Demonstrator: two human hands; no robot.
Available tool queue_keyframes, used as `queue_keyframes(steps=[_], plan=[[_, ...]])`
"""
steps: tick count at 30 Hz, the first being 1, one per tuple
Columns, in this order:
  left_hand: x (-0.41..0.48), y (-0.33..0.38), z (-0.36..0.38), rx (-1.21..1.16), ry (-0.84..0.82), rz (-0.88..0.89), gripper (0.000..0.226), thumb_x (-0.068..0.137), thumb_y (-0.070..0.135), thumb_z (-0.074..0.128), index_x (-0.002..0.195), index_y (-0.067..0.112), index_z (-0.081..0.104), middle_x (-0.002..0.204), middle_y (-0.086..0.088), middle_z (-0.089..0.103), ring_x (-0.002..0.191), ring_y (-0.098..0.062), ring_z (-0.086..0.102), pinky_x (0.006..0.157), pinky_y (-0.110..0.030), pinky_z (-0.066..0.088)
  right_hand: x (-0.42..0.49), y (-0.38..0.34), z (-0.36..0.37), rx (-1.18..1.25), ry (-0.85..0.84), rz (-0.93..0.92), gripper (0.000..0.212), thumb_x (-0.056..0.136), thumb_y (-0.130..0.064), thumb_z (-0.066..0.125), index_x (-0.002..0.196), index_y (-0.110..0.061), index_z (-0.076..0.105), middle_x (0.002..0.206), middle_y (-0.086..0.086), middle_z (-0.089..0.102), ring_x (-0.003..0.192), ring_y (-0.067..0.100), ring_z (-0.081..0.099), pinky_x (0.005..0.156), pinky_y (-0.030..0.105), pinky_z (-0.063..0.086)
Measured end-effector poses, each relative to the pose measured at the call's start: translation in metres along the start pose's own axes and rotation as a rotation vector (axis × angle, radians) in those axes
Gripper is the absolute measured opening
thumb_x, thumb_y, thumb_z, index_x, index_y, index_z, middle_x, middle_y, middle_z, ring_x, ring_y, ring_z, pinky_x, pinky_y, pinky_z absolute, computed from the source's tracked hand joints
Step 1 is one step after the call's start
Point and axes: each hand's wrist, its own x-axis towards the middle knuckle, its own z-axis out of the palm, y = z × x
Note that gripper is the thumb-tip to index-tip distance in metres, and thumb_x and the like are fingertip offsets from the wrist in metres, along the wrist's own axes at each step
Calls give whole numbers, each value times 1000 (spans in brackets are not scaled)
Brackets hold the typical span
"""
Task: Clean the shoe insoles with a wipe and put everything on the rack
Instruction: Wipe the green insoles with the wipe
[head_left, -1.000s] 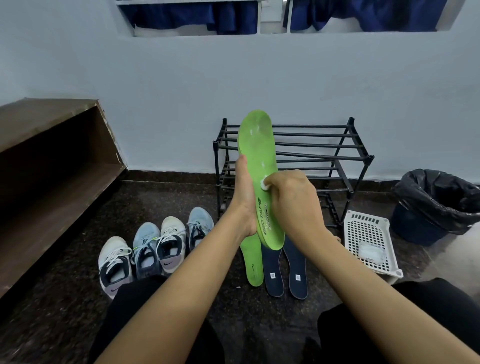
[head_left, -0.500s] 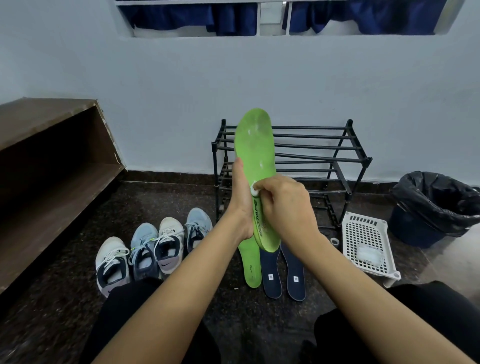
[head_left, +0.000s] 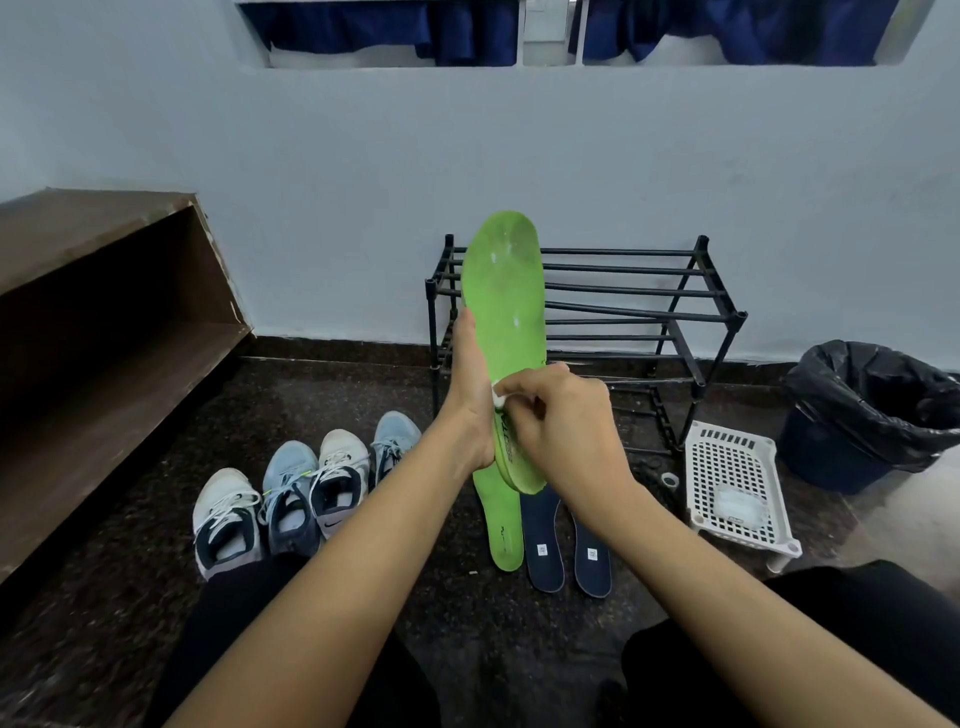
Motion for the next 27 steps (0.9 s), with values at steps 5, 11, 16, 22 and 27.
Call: queue_keyframes(steps=[5,11,16,22,27], plan=[[-9,-11,6,78,-88,-57,72,93,71,24,89,18,73,82,-6,72,78,-22,68,70,-32,53,12,5,-9,-31,82,-1,21,80,-1,62,88,-14,76,85,2,73,76,21,66,75,25,47],[-8,-18,3,72,-75,-100,73,92,71,25,93,17,73,82,-8,73,83,-26,68,74,-34,53,7,3,-3,-35,92,10,21,80,0,61,89,-13,75,85,3,73,78,23,66,76,28,49],[0,-6,-10,-10,37,-89,75,91,72,28,86,13,72,81,-9,70,74,-24,65,66,-31,51,-7,-9,9,8,25,14,23,81,-1,58,91,-14,74,81,6,71,76,26,63,73,37,51],[-3,-14,-6,49,18,-115,75,89,75,28,96,15,73,91,-10,73,91,-28,68,80,-38,54,4,-4,3,7,24,21,22,81,-2,60,89,-16,75,81,2,72,73,23,65,72,31,51],[-11,-20,2,44,-48,-149,69,92,70,27,91,18,72,80,-7,71,79,-25,66,72,-33,52,13,0,-1,-5,94,65,20,82,-4,61,90,-16,74,83,1,72,75,22,65,72,30,47]])
